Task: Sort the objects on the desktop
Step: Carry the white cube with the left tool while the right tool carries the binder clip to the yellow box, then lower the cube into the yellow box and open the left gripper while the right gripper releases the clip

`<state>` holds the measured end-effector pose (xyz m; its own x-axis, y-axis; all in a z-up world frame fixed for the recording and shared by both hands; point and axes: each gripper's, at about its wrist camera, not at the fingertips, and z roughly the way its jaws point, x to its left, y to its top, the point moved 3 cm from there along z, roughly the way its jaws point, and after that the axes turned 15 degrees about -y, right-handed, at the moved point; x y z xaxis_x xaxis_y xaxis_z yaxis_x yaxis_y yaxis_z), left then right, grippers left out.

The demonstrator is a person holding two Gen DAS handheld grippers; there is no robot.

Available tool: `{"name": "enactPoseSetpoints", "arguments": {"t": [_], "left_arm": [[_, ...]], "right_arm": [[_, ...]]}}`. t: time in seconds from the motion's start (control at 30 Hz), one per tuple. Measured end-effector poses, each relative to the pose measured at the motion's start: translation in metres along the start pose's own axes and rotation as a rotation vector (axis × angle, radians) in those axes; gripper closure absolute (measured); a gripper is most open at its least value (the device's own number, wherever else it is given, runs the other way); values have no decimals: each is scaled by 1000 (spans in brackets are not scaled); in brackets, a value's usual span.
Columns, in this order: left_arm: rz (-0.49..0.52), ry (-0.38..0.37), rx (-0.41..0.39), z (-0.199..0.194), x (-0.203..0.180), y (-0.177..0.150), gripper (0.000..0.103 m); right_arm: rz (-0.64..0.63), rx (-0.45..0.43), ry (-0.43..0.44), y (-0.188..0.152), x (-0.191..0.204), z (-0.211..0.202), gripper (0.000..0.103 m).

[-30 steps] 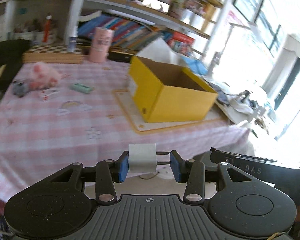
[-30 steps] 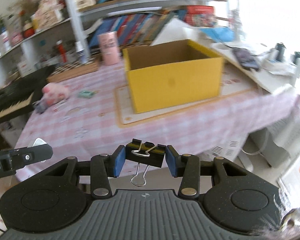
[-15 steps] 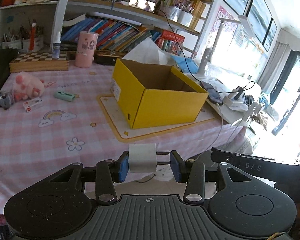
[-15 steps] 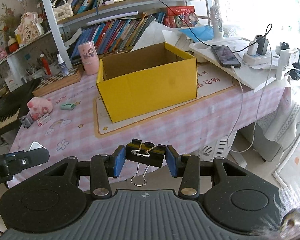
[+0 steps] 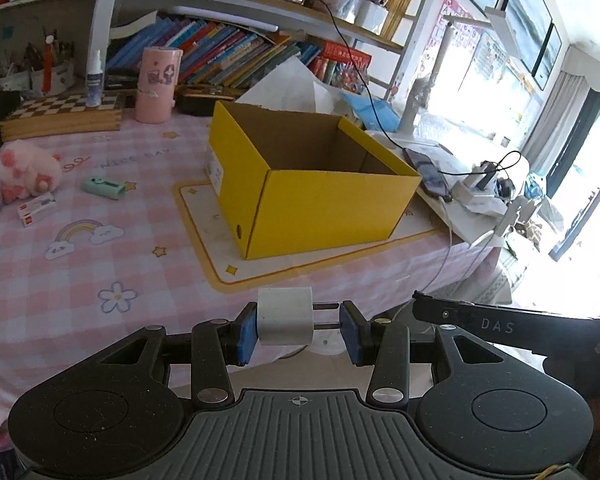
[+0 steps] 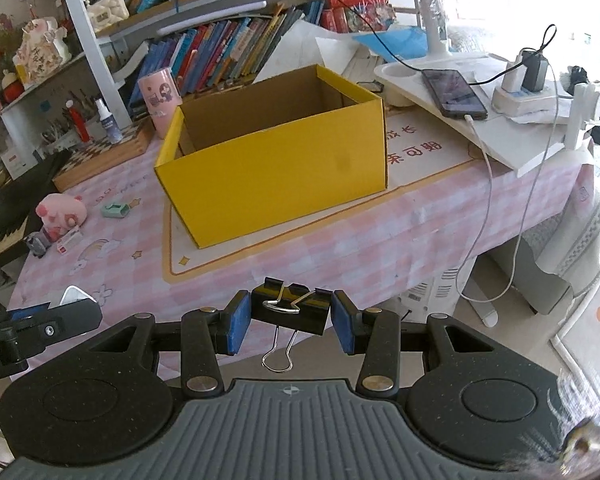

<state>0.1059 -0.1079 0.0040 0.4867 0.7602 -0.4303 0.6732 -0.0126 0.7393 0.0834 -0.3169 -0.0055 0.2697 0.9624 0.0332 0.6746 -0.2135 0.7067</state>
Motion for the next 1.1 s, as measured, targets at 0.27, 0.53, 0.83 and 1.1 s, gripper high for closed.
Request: {"name": "enactPoseSetpoints", "arguments": {"t": [0.27,0.53,0.83,1.1], "left_arm": [[9,3,-13,34,-5,22,60],[96,20,-58,63,-21,60,60],[162,62,-107,99,-31,104,60],[174,106,-90,141,-27,128,60]], "right_arm": [[-37,11,12,30,-11,31,62],[-72,-58,29,72,-22,55,62],[-90,-161,73,126,-32,79,62],[-158,-211,152,176,-27,107,62]]}}
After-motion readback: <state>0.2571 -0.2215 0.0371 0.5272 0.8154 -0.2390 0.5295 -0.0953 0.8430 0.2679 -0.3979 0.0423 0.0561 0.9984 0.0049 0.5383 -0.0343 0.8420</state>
